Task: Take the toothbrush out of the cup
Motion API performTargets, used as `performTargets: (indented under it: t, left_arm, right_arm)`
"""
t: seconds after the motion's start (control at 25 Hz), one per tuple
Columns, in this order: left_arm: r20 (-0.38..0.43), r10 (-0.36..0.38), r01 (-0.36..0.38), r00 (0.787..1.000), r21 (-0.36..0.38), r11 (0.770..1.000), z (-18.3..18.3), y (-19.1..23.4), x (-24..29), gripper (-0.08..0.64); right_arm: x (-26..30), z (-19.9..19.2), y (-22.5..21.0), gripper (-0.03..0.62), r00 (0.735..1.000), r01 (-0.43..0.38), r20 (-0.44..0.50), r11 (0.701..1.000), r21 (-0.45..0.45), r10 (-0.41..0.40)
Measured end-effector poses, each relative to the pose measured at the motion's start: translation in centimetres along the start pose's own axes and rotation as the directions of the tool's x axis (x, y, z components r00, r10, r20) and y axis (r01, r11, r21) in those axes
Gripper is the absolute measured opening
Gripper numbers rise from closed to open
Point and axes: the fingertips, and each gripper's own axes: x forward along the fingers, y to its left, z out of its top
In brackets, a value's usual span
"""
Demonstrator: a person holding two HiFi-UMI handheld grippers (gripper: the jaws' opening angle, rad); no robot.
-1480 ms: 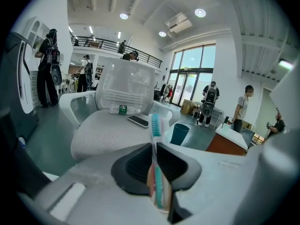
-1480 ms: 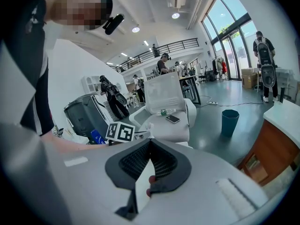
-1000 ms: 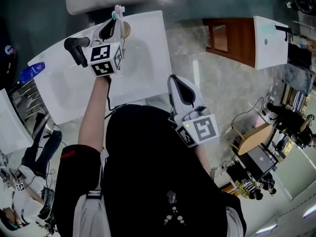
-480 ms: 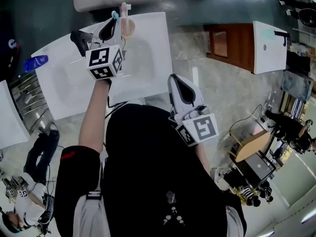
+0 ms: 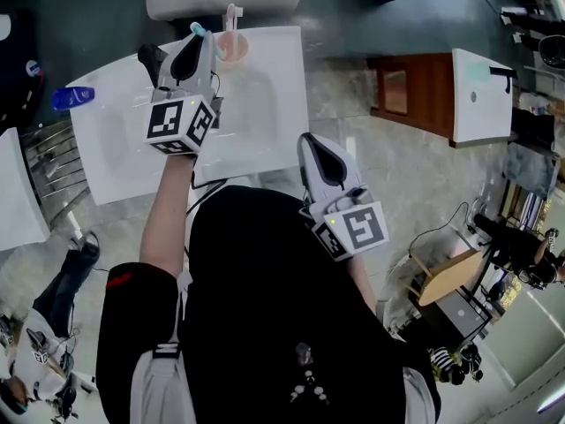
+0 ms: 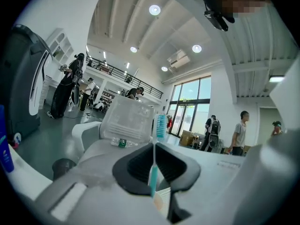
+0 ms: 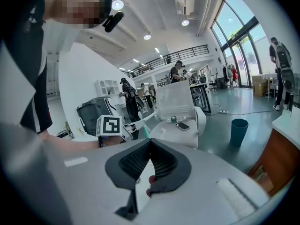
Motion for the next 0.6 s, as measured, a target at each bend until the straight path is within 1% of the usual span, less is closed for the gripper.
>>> performTargets:
  t: [0.2,0.4,0.6]
  left_arm:
    - [0.055,-0.003,0.002,0.998,0.004,1.000,2.5,-1.3,-2.9,0.017]
    - [0.110,0.025,-0.025,0.994,0.003,1.000,5.1,-3.0,-7.1,0.017]
    - [0.146,0.060,-0.063,0.987,0.015,0.998,5.8,-4.3,-10.9,0.017]
  right_arm:
    - [-1.0,0.2,0.8,0.003,0.999,-0.046,0.022,0.999,-0.018,0.046]
    - [-2.0,1.2,1.6,0.002,0.992,-0.113,0.054,0.993,-0.041,0.115]
    - [-3.0,1.0,2.4,0.003,0.980,-0.181,0.067,0.981,-0.065,0.185]
